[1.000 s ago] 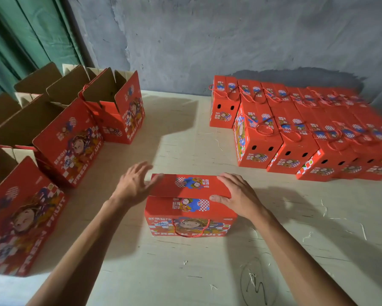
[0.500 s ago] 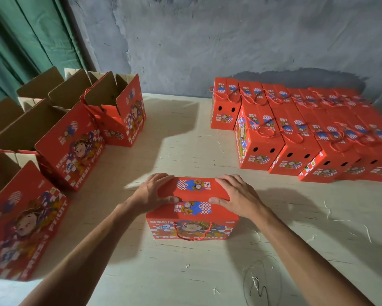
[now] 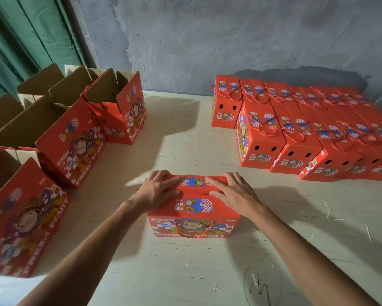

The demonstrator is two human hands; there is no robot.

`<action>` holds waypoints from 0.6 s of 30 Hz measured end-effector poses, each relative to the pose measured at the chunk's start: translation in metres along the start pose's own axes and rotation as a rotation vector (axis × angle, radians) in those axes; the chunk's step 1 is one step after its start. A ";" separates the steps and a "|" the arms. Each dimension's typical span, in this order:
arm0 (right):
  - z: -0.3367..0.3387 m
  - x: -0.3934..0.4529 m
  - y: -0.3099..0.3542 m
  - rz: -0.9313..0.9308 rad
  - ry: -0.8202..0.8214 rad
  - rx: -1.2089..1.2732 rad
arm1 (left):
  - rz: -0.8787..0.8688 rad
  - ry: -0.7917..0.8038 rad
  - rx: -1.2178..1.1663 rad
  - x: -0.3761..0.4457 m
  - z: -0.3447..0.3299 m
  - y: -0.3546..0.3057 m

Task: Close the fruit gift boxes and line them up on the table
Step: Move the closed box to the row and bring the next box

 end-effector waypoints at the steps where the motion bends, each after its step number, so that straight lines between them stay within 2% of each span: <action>1: -0.001 -0.001 0.000 0.023 0.001 0.026 | -0.009 -0.004 -0.002 -0.002 -0.001 0.000; 5: -0.002 0.000 0.003 0.096 -0.026 0.066 | -0.006 -0.019 -0.002 0.000 0.002 -0.001; 9: 0.000 0.000 0.009 0.064 -0.095 0.078 | 0.056 -0.026 0.042 0.002 0.003 -0.005; 14: 0.001 0.004 0.012 0.015 -0.140 0.124 | 0.222 -0.092 0.006 -0.004 -0.009 -0.016; 18: -0.002 0.004 0.014 -0.001 -0.165 0.121 | 0.237 -0.123 -0.006 -0.003 -0.011 -0.019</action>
Point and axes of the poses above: each hand's wrist, its own x-axis towards the middle knuckle, its own z-axis out of the back of the hand, y = z × x, the point moved 3 cm from there along x, towards the middle knuckle, and after that the axes turned 9 degrees about z, right-handed, at the moved point
